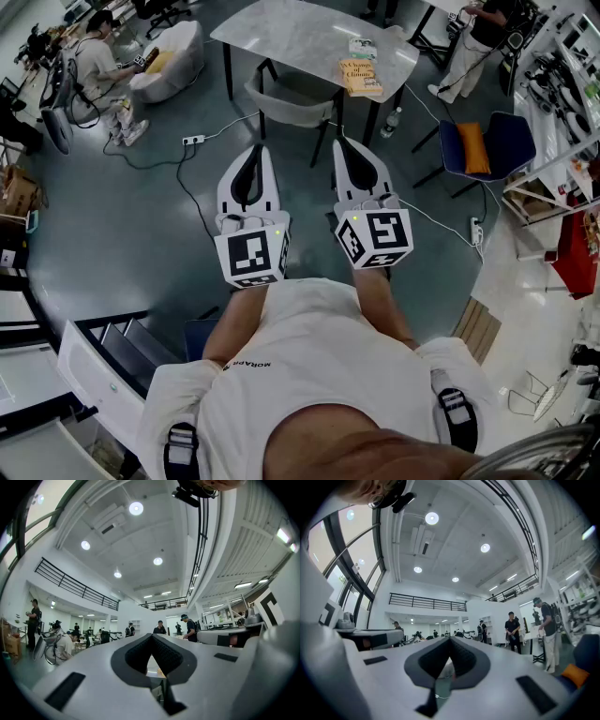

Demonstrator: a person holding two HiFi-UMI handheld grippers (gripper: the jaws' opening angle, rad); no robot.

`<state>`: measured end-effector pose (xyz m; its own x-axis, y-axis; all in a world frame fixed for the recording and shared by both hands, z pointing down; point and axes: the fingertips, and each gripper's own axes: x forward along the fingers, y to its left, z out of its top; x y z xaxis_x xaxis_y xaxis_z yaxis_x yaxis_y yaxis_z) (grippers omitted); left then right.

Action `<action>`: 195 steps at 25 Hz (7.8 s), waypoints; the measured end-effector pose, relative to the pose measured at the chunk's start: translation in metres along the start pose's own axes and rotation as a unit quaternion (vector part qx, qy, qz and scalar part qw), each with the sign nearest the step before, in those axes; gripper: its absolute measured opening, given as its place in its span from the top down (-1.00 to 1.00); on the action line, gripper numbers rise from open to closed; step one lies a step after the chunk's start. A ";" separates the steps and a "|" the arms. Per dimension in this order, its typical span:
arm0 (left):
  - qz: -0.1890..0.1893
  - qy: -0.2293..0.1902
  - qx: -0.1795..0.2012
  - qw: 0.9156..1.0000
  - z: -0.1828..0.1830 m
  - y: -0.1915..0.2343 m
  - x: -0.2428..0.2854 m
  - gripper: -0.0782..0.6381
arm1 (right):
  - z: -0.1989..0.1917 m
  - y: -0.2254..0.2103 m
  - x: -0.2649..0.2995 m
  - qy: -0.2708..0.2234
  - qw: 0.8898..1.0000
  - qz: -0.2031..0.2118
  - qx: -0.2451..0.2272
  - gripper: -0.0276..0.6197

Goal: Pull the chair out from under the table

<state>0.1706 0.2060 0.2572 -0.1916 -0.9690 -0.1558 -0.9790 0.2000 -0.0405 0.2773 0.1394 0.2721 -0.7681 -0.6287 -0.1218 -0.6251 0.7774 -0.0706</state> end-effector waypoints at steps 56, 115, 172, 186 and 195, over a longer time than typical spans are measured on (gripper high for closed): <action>-0.109 0.095 -0.006 0.989 -0.140 0.225 0.301 0.77 | -0.129 0.000 0.369 0.104 0.992 -0.070 0.032 0.87; -0.499 0.296 0.383 0.719 -0.490 0.196 0.442 0.21 | -0.444 -0.093 0.490 0.458 0.866 0.117 -0.163 0.32; -0.536 0.236 0.629 0.511 -0.663 0.201 0.430 0.55 | -0.627 -0.108 0.479 0.548 0.712 0.195 -0.392 0.68; -0.542 0.246 0.617 0.514 -0.655 0.215 0.375 0.55 | -0.626 -0.063 0.446 0.550 0.707 0.209 -0.391 0.68; -0.540 0.255 0.609 0.523 -0.648 0.223 0.337 0.55 | -0.624 -0.033 0.422 0.555 0.703 0.213 -0.389 0.68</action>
<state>-0.1583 -0.1693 0.8355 0.1282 -0.4626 0.8772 0.1745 -0.8602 -0.4792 -0.1131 -0.1649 0.8411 -0.2737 -0.3072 0.9114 0.1408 0.9246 0.3539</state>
